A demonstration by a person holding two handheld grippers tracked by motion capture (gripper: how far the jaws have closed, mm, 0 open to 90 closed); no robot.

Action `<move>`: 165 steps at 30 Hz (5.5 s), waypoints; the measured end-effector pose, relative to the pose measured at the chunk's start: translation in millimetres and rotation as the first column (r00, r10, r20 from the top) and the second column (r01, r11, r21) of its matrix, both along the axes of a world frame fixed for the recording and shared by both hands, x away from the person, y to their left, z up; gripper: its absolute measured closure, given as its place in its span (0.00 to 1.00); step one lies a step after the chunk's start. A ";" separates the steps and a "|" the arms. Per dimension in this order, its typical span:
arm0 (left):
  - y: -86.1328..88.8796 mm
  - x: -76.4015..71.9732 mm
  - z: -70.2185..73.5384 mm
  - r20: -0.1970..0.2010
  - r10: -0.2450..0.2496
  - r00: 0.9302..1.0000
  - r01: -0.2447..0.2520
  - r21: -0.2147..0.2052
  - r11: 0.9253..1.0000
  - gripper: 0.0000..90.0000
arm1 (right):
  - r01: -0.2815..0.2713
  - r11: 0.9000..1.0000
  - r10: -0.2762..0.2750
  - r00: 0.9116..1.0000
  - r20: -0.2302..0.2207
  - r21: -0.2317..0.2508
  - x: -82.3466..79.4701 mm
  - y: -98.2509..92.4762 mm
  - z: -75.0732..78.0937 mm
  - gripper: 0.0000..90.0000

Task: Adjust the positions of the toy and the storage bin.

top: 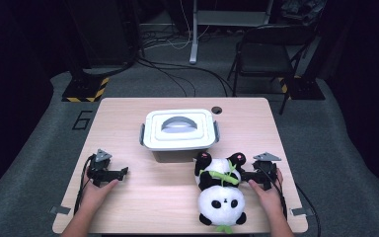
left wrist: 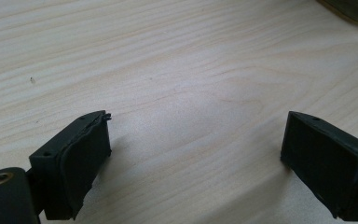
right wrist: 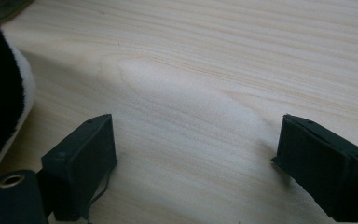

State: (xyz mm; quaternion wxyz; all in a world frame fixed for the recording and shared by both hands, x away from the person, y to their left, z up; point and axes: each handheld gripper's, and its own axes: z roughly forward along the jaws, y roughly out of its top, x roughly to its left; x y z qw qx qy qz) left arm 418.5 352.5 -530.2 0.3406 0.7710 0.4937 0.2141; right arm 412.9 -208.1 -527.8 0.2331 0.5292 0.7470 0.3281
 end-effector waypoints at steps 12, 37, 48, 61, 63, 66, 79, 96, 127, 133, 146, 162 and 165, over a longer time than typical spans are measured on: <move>0.0 0.1 0.0 -0.004 -0.008 1.000 0.008 0.000 1.000 0.08 | 0.006 1.000 -0.006 1.000 -0.001 0.001 -0.5 0.5 -0.1 0.12; -2.1 -3.9 7.4 -0.041 0.012 0.999 -0.011 0.020 1.000 0.22 | 0.006 1.000 -0.006 1.000 -0.001 0.000 -0.6 0.4 -0.1 0.12; -11.0 -9.6 26.1 -0.050 -0.025 0.998 0.023 -0.041 0.999 0.41 | 0.006 1.000 -0.006 1.000 -0.001 0.000 -0.6 0.4 -0.1 0.12; -21.0 -13.4 62.4 -0.009 -0.061 0.998 0.061 -0.073 0.995 0.46 | 0.007 1.000 -0.007 1.000 -0.001 0.002 -1.0 0.4 0.0 0.12; -22.3 -11.7 69.6 0.005 -0.068 0.998 0.069 -0.080 0.994 0.46 | 0.007 1.000 -0.007 1.000 -0.001 0.002 -1.0 0.4 0.0 0.12; -26.0 -6.0 78.5 0.021 -0.074 0.997 0.075 -0.103 0.992 0.48 | 0.007 1.000 -0.007 1.000 -0.001 0.002 -1.0 0.4 0.0 0.12; -46.4 10.5 116.0 0.044 -0.139 0.989 0.143 -0.109 0.984 0.45 | 0.000 1.000 0.000 1.000 -0.004 0.005 -0.8 0.3 -0.1 0.11; -85.6 36.9 135.5 0.058 -0.198 0.978 0.204 -0.115 0.972 0.44 | -0.014 1.000 0.014 1.000 -0.005 0.005 -1.2 0.2 -0.1 0.11; -93.4 18.7 127.2 0.028 -0.257 0.966 0.258 -0.133 0.957 0.44 | -0.035 0.999 0.035 0.999 -0.006 0.003 -1.6 0.2 -0.2 0.10; -92.7 30.3 130.8 0.026 -0.240 0.970 0.241 -0.124 0.963 0.46 | -0.035 0.999 0.035 0.999 -0.006 0.003 -1.6 0.3 -0.2 0.10; -127.8 64.7 134.7 0.088 -0.320 0.943 0.329 -0.104 0.939 0.49 | -0.033 0.999 0.033 0.999 -0.009 0.009 -2.3 1.0 -0.1 0.10; -143.5 71.8 132.5 0.069 -0.339 0.938 0.344 -0.084 0.935 0.66 | -0.033 0.999 0.033 0.999 -0.009 0.010 -2.4 1.0 -0.2 0.10; -141.7 70.7 133.7 0.059 -0.346 0.936 0.350 -0.085 0.933 0.68 | -0.033 0.999 0.033 0.999 -0.009 0.010 -2.3 1.0 -0.1 0.10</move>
